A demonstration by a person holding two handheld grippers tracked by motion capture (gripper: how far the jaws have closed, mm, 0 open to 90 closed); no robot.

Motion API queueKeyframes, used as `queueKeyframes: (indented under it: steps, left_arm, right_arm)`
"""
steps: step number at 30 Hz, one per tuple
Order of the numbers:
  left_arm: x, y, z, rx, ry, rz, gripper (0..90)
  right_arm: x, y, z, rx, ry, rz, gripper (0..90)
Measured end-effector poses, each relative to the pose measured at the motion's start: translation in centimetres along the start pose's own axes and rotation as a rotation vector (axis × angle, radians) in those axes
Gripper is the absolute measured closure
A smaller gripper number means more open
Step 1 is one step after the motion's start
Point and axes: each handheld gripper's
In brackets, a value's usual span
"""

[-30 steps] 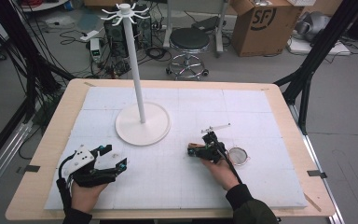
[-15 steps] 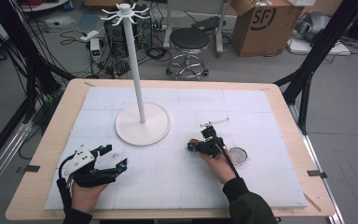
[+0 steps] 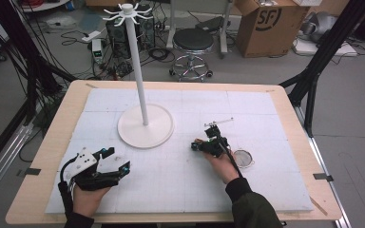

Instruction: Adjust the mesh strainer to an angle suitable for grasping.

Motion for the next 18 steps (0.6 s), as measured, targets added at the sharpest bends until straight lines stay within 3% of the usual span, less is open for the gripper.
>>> queueKeyframes:
  steps: [9,12,14,16,17,18]
  left_arm:
    - [-0.01,0.01,-0.01,-0.001,-0.004,0.001,19.9]
    - [-0.16,0.15,-0.07,-0.031,-0.013,0.0,19.9]
    - [-0.43,0.23,-0.35,-0.061,-0.046,-0.002,19.9]
    - [-0.67,0.11,-0.5,-0.047,-0.046,-0.011,19.8]
    - [-0.86,0.04,-0.43,-0.04,-0.032,-0.016,19.8]
    - [-0.86,0.04,-0.43,-0.04,-0.032,-0.016,19.8]
  right_arm:
    - [-0.23,0.19,0.53,-0.006,0.006,-0.011,90.0]
    - [-0.23,0.11,0.52,-0.001,0.006,-0.016,90.0]
    - [-0.23,0.15,0.47,-0.007,0.01,-0.014,90.0]
    - [-0.21,0.04,0.42,-0.006,0.012,-0.021,90.0]
    - [-0.13,-0.09,0.39,0.01,0.008,0.001,76.6]
    - [-0.13,-0.09,0.39,0.01,0.008,0.001,76.6]
Point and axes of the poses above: each handheld gripper's, and its own axes: x roughly backward along the jaws, z roughly out of its top, y roughly to its right, and after that the axes turned 11 degrees about -x, right-handed
